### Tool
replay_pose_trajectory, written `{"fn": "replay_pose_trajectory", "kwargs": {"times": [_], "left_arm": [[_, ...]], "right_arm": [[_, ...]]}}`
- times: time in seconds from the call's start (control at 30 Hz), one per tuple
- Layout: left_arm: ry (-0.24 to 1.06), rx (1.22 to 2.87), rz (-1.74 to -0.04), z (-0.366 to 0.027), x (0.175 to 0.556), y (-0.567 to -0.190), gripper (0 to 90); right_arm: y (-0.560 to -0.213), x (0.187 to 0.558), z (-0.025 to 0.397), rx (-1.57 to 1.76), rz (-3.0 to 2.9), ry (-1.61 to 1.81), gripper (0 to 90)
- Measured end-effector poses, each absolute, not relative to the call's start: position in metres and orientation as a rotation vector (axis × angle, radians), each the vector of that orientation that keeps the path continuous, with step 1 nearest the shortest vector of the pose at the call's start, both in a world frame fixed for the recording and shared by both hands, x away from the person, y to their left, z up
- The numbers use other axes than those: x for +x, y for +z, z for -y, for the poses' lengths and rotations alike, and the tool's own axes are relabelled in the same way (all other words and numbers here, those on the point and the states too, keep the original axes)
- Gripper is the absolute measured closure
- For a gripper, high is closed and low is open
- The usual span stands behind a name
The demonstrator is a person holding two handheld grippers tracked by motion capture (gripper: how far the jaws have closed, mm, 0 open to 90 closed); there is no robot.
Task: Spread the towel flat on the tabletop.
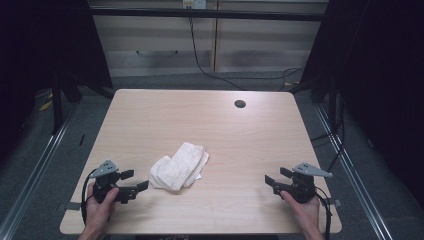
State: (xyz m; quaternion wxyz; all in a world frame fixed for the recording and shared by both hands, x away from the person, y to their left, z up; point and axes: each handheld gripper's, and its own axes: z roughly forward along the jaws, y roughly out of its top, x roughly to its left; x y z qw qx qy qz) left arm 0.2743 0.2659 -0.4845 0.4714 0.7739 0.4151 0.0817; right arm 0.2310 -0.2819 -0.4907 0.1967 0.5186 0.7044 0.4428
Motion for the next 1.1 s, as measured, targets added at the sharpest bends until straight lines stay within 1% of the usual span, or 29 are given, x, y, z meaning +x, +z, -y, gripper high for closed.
{"fn": "replay_pose_trajectory", "kwargs": {"times": [0.07,0.23,0.27,0.33,0.57,0.7,0.77,0.87,0.93,1.0,1.03,1.07,1.1], "left_arm": [[0.199,1.896,-1.026,-0.266,0.276,-0.485,19.2],[0.192,1.895,-1.033,-0.266,0.276,-0.485,19.3],[0.186,1.895,-1.027,-0.266,0.275,-0.486,19.3],[0.182,1.898,-1.024,-0.265,0.273,-0.485,19.4],[0.147,1.884,-0.998,-0.262,0.272,-0.481,25.2],[0.155,1.896,-0.963,-0.251,0.273,-0.473,32.3],[0.145,1.894,-0.941,-0.245,0.275,-0.470,32.8],[0.170,1.936,-0.888,-0.231,0.279,-0.463,35.4],[0.164,1.963,-0.862,-0.224,0.283,-0.458,36.1],[0.168,1.973,-0.840,-0.219,0.287,-0.455,42.9],[0.156,1.963,-0.841,-0.216,0.292,-0.455,44.9],[0.149,1.967,-0.837,-0.213,0.296,-0.454,44.9],[0.132,1.951,-0.835,-0.208,0.302,-0.454,49.6]], "right_arm": [[-0.491,0.232,0.281,1.465,-1.972,1.238,23.9],[-0.493,0.233,0.280,1.481,-1.996,1.236,24.4],[-0.492,0.233,0.279,1.476,-2.008,1.240,26.2],[-0.492,0.232,0.279,1.474,-2.010,1.242,26.4],[-0.491,0.228,0.275,1.463,-2.046,1.241,26.4],[-0.491,0.227,0.272,1.451,-2.071,1.239,26.4],[-0.491,0.226,0.272,1.452,-2.072,1.244,26.4],[-0.490,0.227,0.271,1.450,-2.075,1.252,26.4],[-0.490,0.228,0.271,1.445,-2.075,1.248,26.2],[-0.491,0.230,0.268,1.446,-2.088,1.242,25.8],[-0.491,0.230,0.268,1.446,-2.088,1.242,25.8],[-0.492,0.230,0.267,1.441,-2.094,1.243,25.8],[-0.492,0.231,0.266,1.437,-2.104,1.244,25.4]]}}
